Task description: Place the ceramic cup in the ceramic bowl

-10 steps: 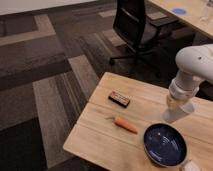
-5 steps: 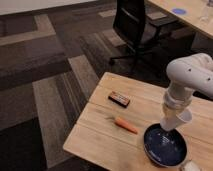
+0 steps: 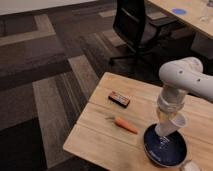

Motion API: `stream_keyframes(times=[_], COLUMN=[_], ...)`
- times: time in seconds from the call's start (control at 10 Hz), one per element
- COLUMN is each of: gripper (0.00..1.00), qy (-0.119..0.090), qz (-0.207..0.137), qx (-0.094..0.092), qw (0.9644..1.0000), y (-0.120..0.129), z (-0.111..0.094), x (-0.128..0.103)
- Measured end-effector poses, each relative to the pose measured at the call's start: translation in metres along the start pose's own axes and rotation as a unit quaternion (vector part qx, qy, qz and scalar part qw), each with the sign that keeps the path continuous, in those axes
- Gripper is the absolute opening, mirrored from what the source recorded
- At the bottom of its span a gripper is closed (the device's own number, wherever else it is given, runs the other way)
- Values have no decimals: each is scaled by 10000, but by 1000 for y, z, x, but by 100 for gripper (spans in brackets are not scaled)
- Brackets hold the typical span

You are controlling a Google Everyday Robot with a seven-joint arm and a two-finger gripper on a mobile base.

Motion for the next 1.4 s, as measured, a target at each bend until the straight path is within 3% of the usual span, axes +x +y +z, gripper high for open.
stream_keyframes(times=[0.1,0.2,0.3,0.4,0.6,0.7,0.8,0.9,1.0,1.1,1.2,1.3,1.4], gripper=[0,0,0,0,0,0,0,0,0,0,0,0,0], qy=[151,206,186,173,80,-92,-224,-447,-627,-757,-847,-849,-823], qz=[23,14,83,124,343,462,527,693,807,913,921,888,795], qx=[-45,41,329,460,911,1231,1404,1693,1836,1900,1846,1771,1540], qw=[9999,9998,9993,9987,9952,9913,9884,9821,9777,9746,9748,9765,9814], y=[-1,-6,-20,-27,-51,-68,-79,-102,-115,-123,-119,-111,-90], z=[10,17,22,25,36,35,32,22,15,9,9,11,18], x=[-1,-4,-10,-13,-21,-33,-43,-59,-70,-79,-84,-83,-77])
